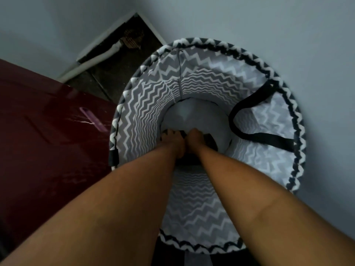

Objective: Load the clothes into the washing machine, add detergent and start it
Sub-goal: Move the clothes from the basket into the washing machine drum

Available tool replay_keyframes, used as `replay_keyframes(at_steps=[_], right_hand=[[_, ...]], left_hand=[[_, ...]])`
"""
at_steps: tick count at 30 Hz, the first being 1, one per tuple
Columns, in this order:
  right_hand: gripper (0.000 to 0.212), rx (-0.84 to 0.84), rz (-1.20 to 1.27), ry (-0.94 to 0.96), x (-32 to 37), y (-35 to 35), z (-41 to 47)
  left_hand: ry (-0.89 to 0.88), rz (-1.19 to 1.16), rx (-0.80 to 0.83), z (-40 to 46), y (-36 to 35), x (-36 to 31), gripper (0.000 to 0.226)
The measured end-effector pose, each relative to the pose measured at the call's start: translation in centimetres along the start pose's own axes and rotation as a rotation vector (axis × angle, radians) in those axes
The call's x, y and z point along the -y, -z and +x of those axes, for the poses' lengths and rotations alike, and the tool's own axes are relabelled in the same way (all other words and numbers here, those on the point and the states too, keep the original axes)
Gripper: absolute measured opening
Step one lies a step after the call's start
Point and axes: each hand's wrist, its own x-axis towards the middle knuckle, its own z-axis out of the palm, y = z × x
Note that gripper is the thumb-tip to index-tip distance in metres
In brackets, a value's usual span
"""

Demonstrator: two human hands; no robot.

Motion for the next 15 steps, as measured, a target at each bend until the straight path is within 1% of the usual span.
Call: replay_keyframes(at_steps=[1, 2, 3, 4, 6, 7, 8, 9, 10, 11, 13, 14, 15], right_hand=[[0.04, 0.006, 0.075, -0.021, 1.0, 1.0, -0.7], [0.044, -0.019, 0.155, -0.031, 1.7, 1.9, -1.1], [0.045, -0.009, 0.223, -0.041, 2.8, 3.2, -2.2], [0.038, -0.019, 0.254, -0.027, 3.7, 4.1, -3.1], [0.012, -0.009, 0.334, 0.002, 5.1, 5.8, -5.9], [0.011, -0.013, 0.409, -0.003, 6.1, 6.6, -7.4], [0.015, -0.049, 0.477, -0.016, 7.0, 7.3, -8.6], [0.018, -0.067, 0.549, -0.042, 7.9, 7.9, -9.9], [0.02, -0.092, 0.605, -0.05, 9.2, 8.6, -11.5], [0.022, -0.11, 0.657, -0.044, 10.4, 9.2, -13.0], [0.023, -0.113, 0.657, 0.003, 13.0, 10.5, -16.2], [0.021, -0.119, 0.661, 0.031, 14.0, 11.2, -17.6], [0.017, -0.117, 0.697, 0.056, 15.0, 11.9, -18.9]], left_hand=[[0.024, -0.052, -0.002, -0.5, 0.3, -0.1, 0.073], [0.032, -0.124, -0.026, -1.4, 0.8, -0.4, 0.075], [0.038, -0.204, -0.058, -2.1, 1.2, -0.6, 0.076], [0.028, -0.298, -0.099, -2.7, 1.6, -0.7, 0.076], [0.027, -0.498, -0.15, -4.6, 3.5, -0.9, 0.068], [0.026, -0.61, -0.148, -5.9, 4.8, -1.1, 0.061], [0.004, -0.68, -0.133, -7.3, 6.0, -1.4, 0.053], [-0.016, -0.693, -0.125, -9.2, 7.2, -1.7, 0.045], [-0.033, -0.688, -0.154, -11.1, 8.2, -1.8, 0.038], [-0.018, -0.705, -0.164, -12.3, 8.8, -1.7, 0.036], [-0.03, -0.643, -0.242, -14.4, 10.3, -1.2, 0.057], [-0.043, -0.632, -0.264, -15.8, 11.1, -1.2, 0.059], [-0.052, -0.655, -0.278, -17.8, 12.3, -1.0, 0.052]])
